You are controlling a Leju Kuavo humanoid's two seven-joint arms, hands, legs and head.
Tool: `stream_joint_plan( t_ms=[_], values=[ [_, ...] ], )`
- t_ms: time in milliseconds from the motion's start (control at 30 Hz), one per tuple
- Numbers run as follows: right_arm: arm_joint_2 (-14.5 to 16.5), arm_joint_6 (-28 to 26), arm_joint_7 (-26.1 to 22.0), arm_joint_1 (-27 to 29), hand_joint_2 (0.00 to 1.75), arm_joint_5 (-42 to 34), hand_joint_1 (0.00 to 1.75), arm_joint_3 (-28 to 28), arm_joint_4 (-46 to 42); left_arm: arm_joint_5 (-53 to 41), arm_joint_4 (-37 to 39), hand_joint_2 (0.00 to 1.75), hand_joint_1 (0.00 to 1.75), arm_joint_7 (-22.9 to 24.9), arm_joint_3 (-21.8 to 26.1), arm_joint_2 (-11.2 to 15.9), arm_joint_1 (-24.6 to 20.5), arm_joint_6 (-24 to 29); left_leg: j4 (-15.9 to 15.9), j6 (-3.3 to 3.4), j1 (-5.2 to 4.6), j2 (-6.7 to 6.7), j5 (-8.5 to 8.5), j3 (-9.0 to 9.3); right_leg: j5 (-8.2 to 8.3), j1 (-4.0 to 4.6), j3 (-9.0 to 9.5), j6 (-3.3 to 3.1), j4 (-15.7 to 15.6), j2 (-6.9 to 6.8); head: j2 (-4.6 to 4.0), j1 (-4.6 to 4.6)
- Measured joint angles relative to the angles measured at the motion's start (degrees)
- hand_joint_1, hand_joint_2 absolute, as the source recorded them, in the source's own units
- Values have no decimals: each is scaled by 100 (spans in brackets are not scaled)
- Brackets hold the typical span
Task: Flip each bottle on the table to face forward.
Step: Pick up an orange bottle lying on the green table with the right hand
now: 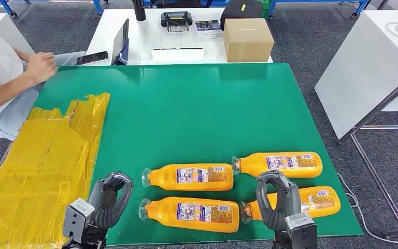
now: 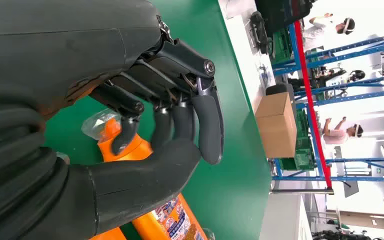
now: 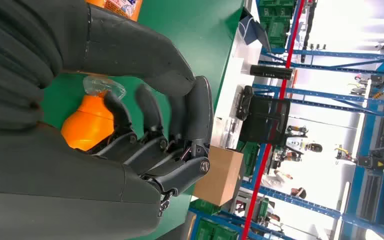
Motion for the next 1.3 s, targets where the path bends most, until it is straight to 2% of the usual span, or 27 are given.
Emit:
stream_joint_plan(
  t_ms=[133, 200, 267, 367, 400, 500, 533, 567, 1000, 1133, 1233, 1300],
  values=[
    [28, 180, -59, -52, 175, -53, 175, 44, 1, -141, -41, 175, 175, -132, -3, -28, -2, 207, 0, 0, 0, 2, 1, -4, 1, 1, 0, 0, 1, 1, 0, 1],
    [152, 297, 10, -260, 175, -7, 175, 252, 2, -389, -219, 175, 175, -157, -49, -127, -58, 570, 0, -1, 1, 16, 3, -6, 5, 2, -8, -2, 2, 3, 0, 0],
    [294, 173, 179, -563, 175, 88, 175, 618, 9, -556, -452, 175, 175, -17, -168, -233, -185, 846, 0, -2, 2, 26, 4, 3, 5, 3, -18, -3, 2, 4, 0, -2],
    [342, -56, 258, -847, 175, 117, 159, 1006, 15, -590, -622, 175, 175, 63, -325, -294, -282, 1018, 0, -3, 4, 20, 4, 15, -4, 3, -25, -8, 2, 1, 0, 1],
    [334, -92, 259, -896, 175, 110, 140, 1056, 15, -583, -635, 175, 154, 62, -341, -300, -299, 1054, -1, -3, 4, 20, 4, 11, -4, 3, -15, -10, 2, 1, 0, 1],
    [307, -127, 254, -1029, 175, 97, 29, 1148, 16, -524, -628, 175, 26, 46, -358, -302, -386, 1138, 1, -2, 2, 22, 6, 0, 0, 2, 3, -7, 3, 2, 0, -1],
    [300, -117, 249, -1086, 175, 101, 4, 1177, 17, -509, -619, 175, 3, 39, -364, -302, -418, 1154, 1, -1, 1, 22, 6, 0, 0, 1, 4, -7, 3, 2, 0, -1],
    [294, -102, 244, -1152, 175, 105, 0, 1202, 20, -507, -610, 175, 0, 35, -371, -302, -447, 1164, 1, -2, 1, 22, 6, 1, 0, 1, 4, -7, 3, 2, 0, 1],
    [241, -193, 417, -1614, 175, 611, 0, 1278, 194, -336, -599, 175, 0, 56, -375, -295, -524, 1098, 1, -2, 2, 21, 5, -1, -1, 3, 3, -8, 3, 2, 0, 0],
    [155, -284, 978, -1760, 175, 1634, 0, 1343, 328, -292, -606, 175, 0, 109, -320, -296, -497, 1076, 0, -2, 2, 22, 5, -2, -1, 3, 3, -8, 3, 2, 0, 0],
    [30, -189, 1498, -1994, 175, 2643, 0, 1469, 573, -278, -639, 175, 0, 191, -232, -298, -482, 976, 1, -2, 2, 21, 6, -1, -1, 3, 4, -8, 3, 1, 0, 0],
    [-35, -103, 1719, -2138, 175, 3060, 0, 1558, 761, -278, -674, 175, 0, 234, -173, -301, -480, 916, 1, -2, 2, 19, 6, 0, 0, 3, 5, -8, 4, 1, 0, 0]
  ],
)
